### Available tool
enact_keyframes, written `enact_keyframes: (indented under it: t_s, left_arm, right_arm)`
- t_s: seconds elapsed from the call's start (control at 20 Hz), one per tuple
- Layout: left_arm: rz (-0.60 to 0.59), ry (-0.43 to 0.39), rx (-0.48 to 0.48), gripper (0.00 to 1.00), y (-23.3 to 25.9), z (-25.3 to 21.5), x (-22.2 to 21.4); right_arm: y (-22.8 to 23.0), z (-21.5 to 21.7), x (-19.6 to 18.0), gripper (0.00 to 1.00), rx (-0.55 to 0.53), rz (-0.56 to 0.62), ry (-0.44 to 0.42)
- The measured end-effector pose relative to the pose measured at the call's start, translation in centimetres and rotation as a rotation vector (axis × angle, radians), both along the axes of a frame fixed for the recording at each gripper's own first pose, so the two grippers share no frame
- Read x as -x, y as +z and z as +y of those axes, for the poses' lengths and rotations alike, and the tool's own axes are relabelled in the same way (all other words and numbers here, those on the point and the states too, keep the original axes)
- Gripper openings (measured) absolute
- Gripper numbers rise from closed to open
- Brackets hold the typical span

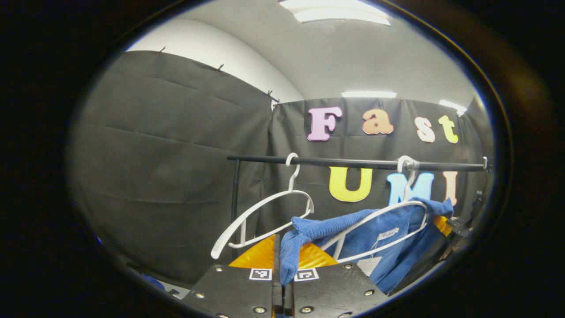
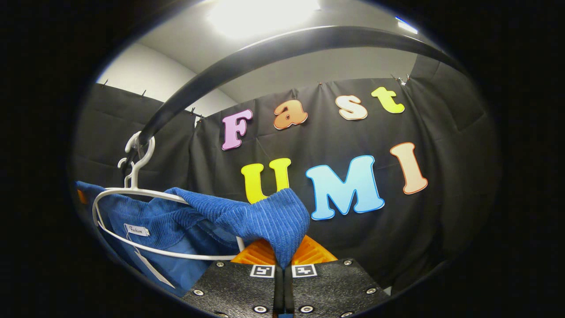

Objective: Grasp the clothes on the hanger with both hands and then place them into the laundry hamper below.

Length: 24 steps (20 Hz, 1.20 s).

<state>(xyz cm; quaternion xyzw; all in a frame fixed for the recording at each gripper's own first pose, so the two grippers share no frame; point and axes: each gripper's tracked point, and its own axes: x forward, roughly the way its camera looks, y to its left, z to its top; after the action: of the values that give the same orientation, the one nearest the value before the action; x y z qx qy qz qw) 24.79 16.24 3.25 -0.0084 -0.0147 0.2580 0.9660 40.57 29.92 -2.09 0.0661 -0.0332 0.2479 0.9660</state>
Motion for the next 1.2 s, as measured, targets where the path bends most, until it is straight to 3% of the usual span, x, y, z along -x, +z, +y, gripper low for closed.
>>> enact_keyframes:
  t_s: [0.25,0.5,0.75,1.2]
  left_arm:
    - [0.009,-0.024,0.013,0.03,-0.2,1.5,-0.7]
    - [0.007,-0.101,0.110,0.03,-1.4,2.6,-1.3]
    - [0.034,-0.166,0.032,0.03,-1.1,2.9,-2.4]
    - [0.101,-0.226,0.056,0.02,-4.5,2.7,-3.0]
  right_arm:
    - [0.7,-0.5,-0.7,0.00,0.001,-0.040,-0.047]
    - [1.4,-0.8,-2.4,0.00,-0.010,-0.059,-0.080]
    - [1.8,-0.4,-4.0,0.00,-0.015,-0.073,-0.112]
    - [0.4,-0.4,-5.2,0.00,0.007,-0.062,-0.149]
